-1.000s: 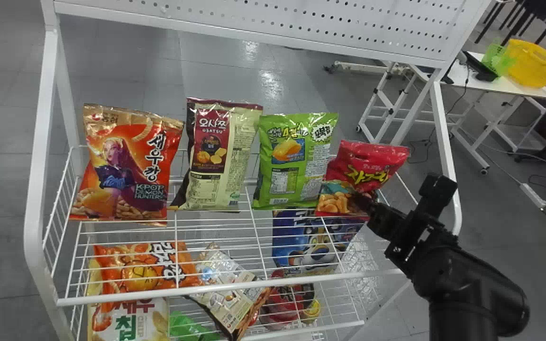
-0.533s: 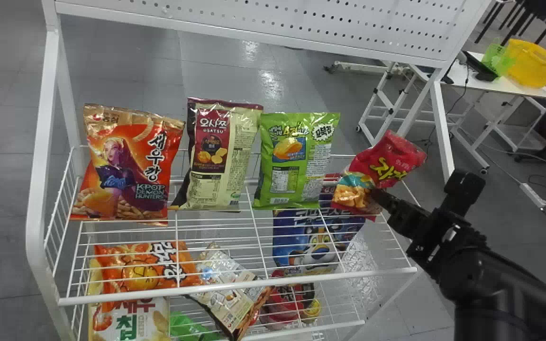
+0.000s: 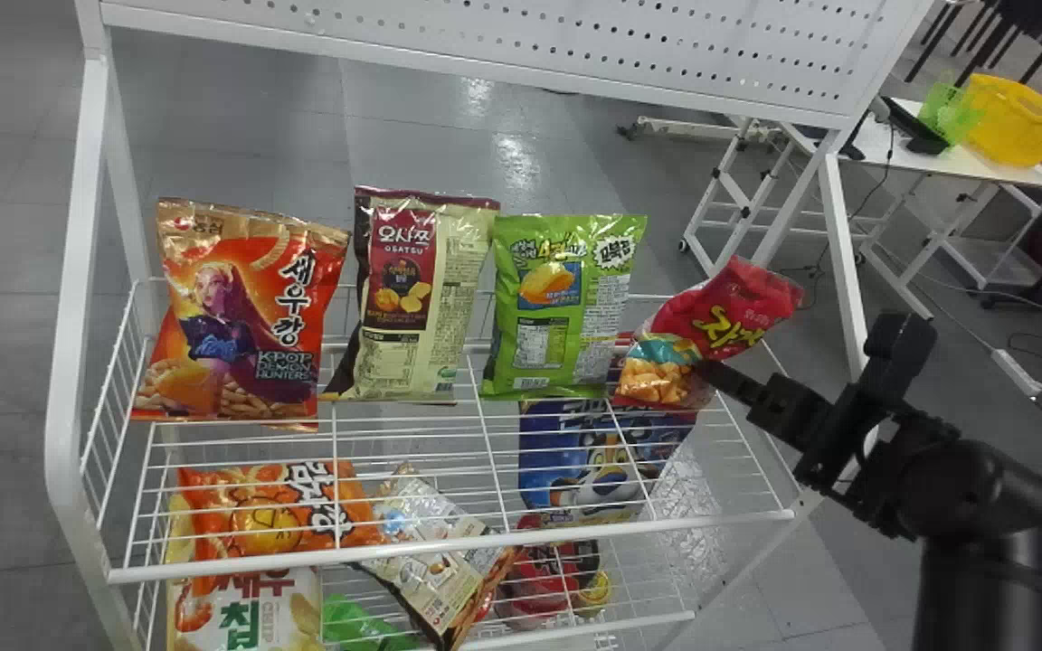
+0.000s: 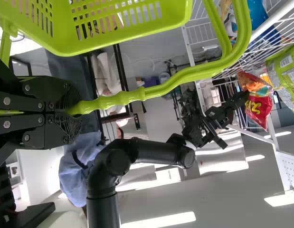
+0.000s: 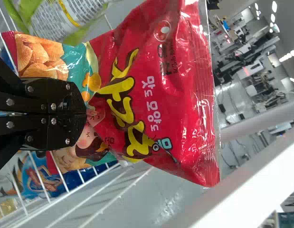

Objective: Hold basket handle with left hand then pick Jagalchi snack with right hand and place into basket

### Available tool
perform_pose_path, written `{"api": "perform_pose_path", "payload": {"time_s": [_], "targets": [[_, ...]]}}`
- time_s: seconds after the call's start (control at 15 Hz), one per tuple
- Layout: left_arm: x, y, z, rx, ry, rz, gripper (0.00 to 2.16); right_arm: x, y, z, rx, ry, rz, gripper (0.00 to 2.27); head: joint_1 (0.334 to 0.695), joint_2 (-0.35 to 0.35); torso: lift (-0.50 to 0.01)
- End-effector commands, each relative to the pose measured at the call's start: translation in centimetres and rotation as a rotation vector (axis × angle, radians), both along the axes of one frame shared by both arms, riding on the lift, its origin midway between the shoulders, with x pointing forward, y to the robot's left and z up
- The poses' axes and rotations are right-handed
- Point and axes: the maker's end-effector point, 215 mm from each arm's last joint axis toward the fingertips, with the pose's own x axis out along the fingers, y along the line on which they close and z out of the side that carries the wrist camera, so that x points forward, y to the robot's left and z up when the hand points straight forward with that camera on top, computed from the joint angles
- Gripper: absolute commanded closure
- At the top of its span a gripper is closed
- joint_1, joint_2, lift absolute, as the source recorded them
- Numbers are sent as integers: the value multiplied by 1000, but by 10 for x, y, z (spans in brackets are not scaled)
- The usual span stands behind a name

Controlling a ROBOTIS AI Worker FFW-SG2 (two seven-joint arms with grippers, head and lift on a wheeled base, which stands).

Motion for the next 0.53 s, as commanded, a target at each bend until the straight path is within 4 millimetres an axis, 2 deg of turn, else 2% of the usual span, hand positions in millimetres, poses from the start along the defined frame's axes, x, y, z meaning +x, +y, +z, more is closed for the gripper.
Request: {"api": "perform_pose_path", "payload": {"time_s": [0.0,0.07,0.13,0.27,0.47], "targets": [[0,0,2,-10,0,-2,2148,-5,4,9,50,39,40,2253,695,-350,-8],[-1,0,2,-10,2,-2,2148,-11,5,12,61,63,57,2253,695,-350,-8],[-1,0,2,-10,2,-2,2148,-26,13,11,86,131,81,2253,695,-350,-8],[-1,0,1,-11,-1,0,2148,-47,17,18,99,210,104,2253,695,-350,-8],[0,0,1,-12,-7,1,2148,-47,11,51,56,142,114,2253,695,-350,-8]]}}
